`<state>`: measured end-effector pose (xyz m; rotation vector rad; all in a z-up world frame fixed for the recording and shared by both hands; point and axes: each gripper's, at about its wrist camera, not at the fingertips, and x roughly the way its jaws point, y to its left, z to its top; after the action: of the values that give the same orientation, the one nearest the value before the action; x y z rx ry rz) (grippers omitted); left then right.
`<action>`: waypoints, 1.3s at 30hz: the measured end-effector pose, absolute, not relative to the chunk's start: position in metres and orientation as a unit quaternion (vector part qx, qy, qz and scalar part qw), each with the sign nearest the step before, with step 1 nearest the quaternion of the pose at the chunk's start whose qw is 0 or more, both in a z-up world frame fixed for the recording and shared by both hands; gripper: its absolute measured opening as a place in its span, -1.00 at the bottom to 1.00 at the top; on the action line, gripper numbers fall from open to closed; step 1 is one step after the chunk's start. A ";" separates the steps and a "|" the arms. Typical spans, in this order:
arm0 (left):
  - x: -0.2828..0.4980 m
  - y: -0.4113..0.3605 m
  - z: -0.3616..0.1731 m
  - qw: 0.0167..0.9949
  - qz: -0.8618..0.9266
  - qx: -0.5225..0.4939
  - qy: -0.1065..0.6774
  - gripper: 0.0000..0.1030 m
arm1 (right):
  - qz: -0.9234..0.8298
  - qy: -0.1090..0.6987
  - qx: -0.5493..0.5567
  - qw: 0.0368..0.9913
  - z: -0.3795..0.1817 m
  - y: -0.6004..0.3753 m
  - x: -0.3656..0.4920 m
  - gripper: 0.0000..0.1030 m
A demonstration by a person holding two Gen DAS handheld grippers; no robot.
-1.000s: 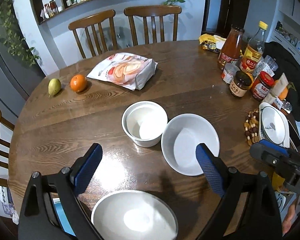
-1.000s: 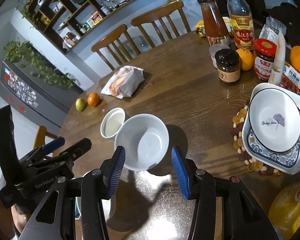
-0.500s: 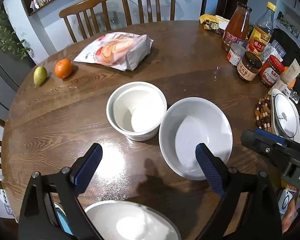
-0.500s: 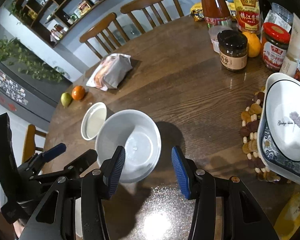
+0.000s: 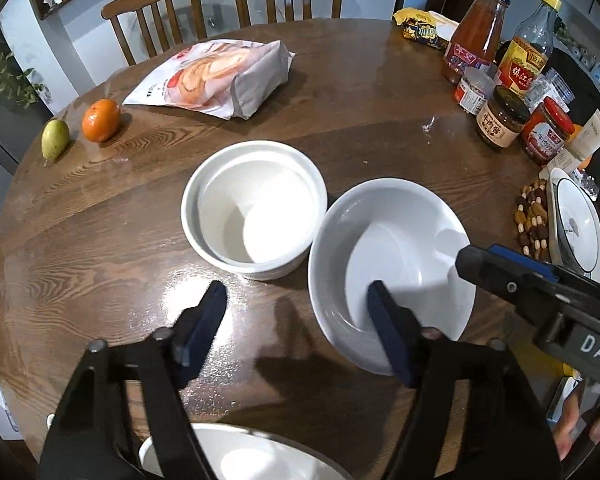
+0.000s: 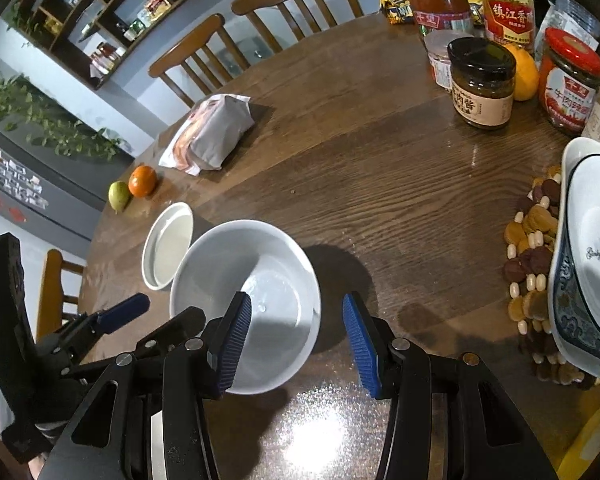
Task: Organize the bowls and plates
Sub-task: 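Grasp the smaller white bowl rim with the left tool, then carry the smaller white bowl with the left tool over the large white bowl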
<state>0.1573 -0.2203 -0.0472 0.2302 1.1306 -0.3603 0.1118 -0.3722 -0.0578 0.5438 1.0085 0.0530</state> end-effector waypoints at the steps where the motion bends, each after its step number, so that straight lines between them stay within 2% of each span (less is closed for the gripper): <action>1: 0.158 -0.220 -0.048 0.821 -0.171 0.107 0.534 0.24 | 0.026 0.478 0.255 0.840 -0.059 -0.372 0.113 -0.04; 4: 0.159 -0.221 -0.051 0.818 -0.177 0.106 0.537 0.21 | 0.028 0.482 0.253 0.839 -0.062 -0.370 0.116 -0.04; 6: 0.159 -0.222 -0.053 0.815 -0.181 0.104 0.540 0.02 | 0.030 0.484 0.252 0.837 -0.064 -0.368 0.118 -0.04; 10: 0.160 -0.225 -0.057 0.810 -0.190 0.101 0.546 -0.07 | 0.031 0.486 0.251 0.837 -0.067 -0.368 0.120 -0.04; 12: 0.161 -0.226 -0.058 0.807 -0.195 0.100 0.548 -0.25 | 0.033 0.486 0.252 0.836 -0.068 -0.369 0.121 -0.05; 15: 0.161 -0.228 -0.061 0.803 -0.201 0.097 0.552 -0.28 | 0.036 0.489 0.257 0.832 -0.072 -0.370 0.123 -0.05; 17: 0.162 -0.229 -0.062 0.802 -0.203 0.098 0.553 -0.30 | 0.040 0.491 0.263 0.830 -0.075 -0.371 0.124 -0.12; 20: 0.163 -0.230 -0.062 0.800 -0.208 0.097 0.555 -0.45 | 0.046 0.492 0.266 0.828 -0.077 -0.372 0.124 -0.25; 23: 0.162 -0.232 -0.063 0.800 -0.208 0.099 0.554 -0.45 | 0.052 0.494 0.266 0.826 -0.078 -0.370 0.125 -0.40; 27: 0.164 -0.234 -0.065 0.798 -0.207 0.099 0.557 -0.55 | 0.059 0.495 0.263 0.826 -0.080 -0.367 0.127 -0.47; 32: 0.165 -0.235 -0.067 0.798 -0.206 0.102 0.557 -0.56 | 0.056 0.495 0.249 0.831 -0.081 -0.365 0.128 -0.62; 39: 0.164 -0.235 -0.069 0.799 -0.206 0.105 0.555 -0.56 | 0.058 0.493 0.251 0.831 -0.082 -0.368 0.127 -0.63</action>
<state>0.1639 -0.2352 -0.0686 0.2258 1.1897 -0.4410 0.1269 -0.3678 -0.0820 0.5334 1.0454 0.1220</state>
